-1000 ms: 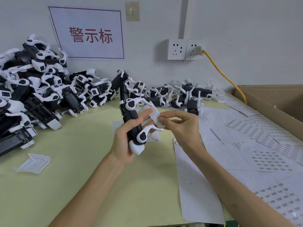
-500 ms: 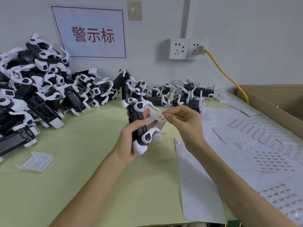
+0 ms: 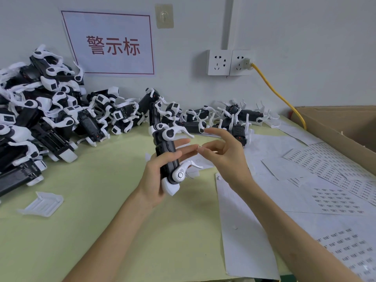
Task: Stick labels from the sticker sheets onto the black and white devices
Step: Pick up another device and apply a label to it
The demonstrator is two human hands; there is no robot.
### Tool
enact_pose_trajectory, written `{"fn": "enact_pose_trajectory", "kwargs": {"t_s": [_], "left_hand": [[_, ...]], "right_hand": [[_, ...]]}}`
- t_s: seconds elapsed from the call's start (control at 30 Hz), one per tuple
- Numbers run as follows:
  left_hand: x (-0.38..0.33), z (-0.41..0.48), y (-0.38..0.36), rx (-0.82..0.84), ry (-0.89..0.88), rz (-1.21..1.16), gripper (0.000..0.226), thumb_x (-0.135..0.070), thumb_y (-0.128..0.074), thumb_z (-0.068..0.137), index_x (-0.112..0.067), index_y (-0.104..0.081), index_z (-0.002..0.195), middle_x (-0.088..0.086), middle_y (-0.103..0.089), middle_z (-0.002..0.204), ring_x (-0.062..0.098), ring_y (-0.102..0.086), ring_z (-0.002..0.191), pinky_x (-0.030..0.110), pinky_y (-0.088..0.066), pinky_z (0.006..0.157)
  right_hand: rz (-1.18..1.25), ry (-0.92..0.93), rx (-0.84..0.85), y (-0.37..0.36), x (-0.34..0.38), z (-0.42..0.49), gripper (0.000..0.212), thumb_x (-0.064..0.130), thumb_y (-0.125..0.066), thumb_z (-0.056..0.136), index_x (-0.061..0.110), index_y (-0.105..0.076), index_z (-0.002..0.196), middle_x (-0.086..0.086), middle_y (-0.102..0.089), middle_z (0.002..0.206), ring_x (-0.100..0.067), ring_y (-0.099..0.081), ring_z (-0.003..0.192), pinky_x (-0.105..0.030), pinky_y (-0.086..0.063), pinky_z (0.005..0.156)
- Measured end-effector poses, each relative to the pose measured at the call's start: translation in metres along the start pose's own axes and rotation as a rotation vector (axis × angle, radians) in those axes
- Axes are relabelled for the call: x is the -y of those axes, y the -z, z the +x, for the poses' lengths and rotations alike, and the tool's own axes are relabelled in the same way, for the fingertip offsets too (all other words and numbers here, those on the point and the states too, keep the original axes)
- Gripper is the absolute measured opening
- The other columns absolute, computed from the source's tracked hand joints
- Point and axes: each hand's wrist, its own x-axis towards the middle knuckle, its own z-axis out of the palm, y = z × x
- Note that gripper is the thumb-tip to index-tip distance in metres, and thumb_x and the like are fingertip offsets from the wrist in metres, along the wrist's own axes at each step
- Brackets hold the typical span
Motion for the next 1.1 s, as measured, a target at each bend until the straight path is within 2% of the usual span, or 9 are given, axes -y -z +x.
{"fn": "enact_pose_trajectory", "kwargs": {"t_s": [0.17,0.3,0.4,0.5,0.63,0.73,0.87,0.97,1.1], "left_hand": [[0.0024,0.0006,0.0017,0.014,-0.023,0.054,0.041,-0.017,-0.058,0.082,-0.008,-0.066,0.121,0.013,-0.072,0.125,0.024,-0.066,0.122,0.034,-0.061,0.079],[0.0043,0.0011,0.0031,0.022,-0.024,0.058,0.037,-0.017,-0.060,0.081,-0.009,-0.069,0.116,0.014,-0.071,0.128,0.031,-0.063,0.125,0.047,-0.054,0.099],[0.0035,0.0018,0.0039,0.020,-0.017,0.043,0.039,-0.018,-0.053,0.085,-0.007,-0.062,0.122,0.014,-0.070,0.130,0.029,-0.065,0.124,0.056,-0.040,0.114],[0.0037,0.0018,0.0044,0.029,-0.014,0.041,0.038,-0.019,-0.053,0.085,-0.009,-0.063,0.120,0.015,-0.068,0.133,0.029,-0.064,0.124,0.058,-0.036,0.117],[0.0040,0.0018,0.0039,0.036,-0.029,0.062,0.039,-0.017,-0.052,0.085,-0.007,-0.063,0.121,0.015,-0.067,0.133,0.033,-0.063,0.125,0.061,-0.034,0.117],[0.0032,0.0018,0.0035,0.041,-0.033,0.078,0.039,-0.017,-0.053,0.085,-0.006,-0.063,0.121,0.015,-0.067,0.133,0.034,-0.062,0.126,0.054,-0.041,0.114],[0.0039,0.0014,0.0010,0.024,0.002,0.122,0.038,-0.020,-0.059,0.085,-0.009,-0.065,0.121,0.011,-0.069,0.132,0.027,-0.065,0.124,0.032,-0.058,0.086],[0.0068,0.0022,0.0000,0.001,0.028,0.163,0.036,-0.020,-0.063,0.083,-0.013,-0.069,0.118,0.010,-0.070,0.130,0.027,-0.067,0.120,0.044,-0.055,0.095],[0.0062,0.0027,0.0020,-0.009,0.049,0.188,0.025,-0.024,-0.075,0.075,-0.020,-0.075,0.099,0.002,-0.074,0.106,0.019,-0.071,0.092,0.029,-0.058,0.077]], "right_hand": [[-0.111,0.036,-0.063,-0.0001,0.0002,-0.0008,0.039,0.012,-0.081,0.085,0.024,-0.063,0.118,0.006,-0.077,0.079,-0.011,-0.071,0.077,-0.029,-0.053,0.076],[-0.127,0.011,-0.100,-0.0002,0.0003,-0.0014,0.034,0.019,-0.084,0.084,0.022,-0.066,0.112,0.008,-0.077,0.081,-0.011,-0.073,0.078,-0.028,-0.056,0.076],[-0.136,-0.012,-0.122,0.0005,0.0014,0.0016,0.014,0.019,-0.083,0.084,0.022,-0.074,0.094,0.009,-0.076,0.083,-0.015,-0.072,0.074,-0.026,-0.053,0.066],[-0.114,0.009,-0.059,0.0006,0.0038,0.0022,0.014,0.013,-0.078,0.088,0.023,-0.076,0.079,0.010,-0.074,0.080,-0.012,-0.068,0.067,-0.017,-0.047,0.062],[-0.105,-0.003,-0.026,0.0002,0.0076,0.0003,0.013,0.015,-0.077,0.090,0.022,-0.076,0.079,0.008,-0.073,0.079,-0.011,-0.067,0.063,-0.019,-0.048,0.059],[-0.128,-0.008,-0.023,0.0010,0.0061,0.0009,0.013,0.015,-0.076,0.090,0.021,-0.073,0.078,0.008,-0.072,0.077,-0.013,-0.067,0.063,-0.022,-0.049,0.060],[-0.305,0.075,-0.031,-0.0016,0.0048,-0.0023,0.019,0.014,-0.075,0.089,0.026,-0.067,0.076,0.015,-0.068,0.074,-0.006,-0.061,0.063,-0.015,-0.044,0.061],[-0.392,0.173,-0.044,-0.0009,0.0045,-0.0039,0.024,0.010,-0.075,0.088,0.029,-0.064,0.076,0.017,-0.067,0.074,-0.004,-0.058,0.064,-0.012,-0.043,0.060],[-0.294,0.174,-0.050,-0.0027,0.0042,-0.0051,0.023,0.008,-0.071,0.090,0.025,-0.065,0.076,0.019,-0.064,0.071,-0.003,-0.056,0.058,-0.013,-0.041,0.057]]}}
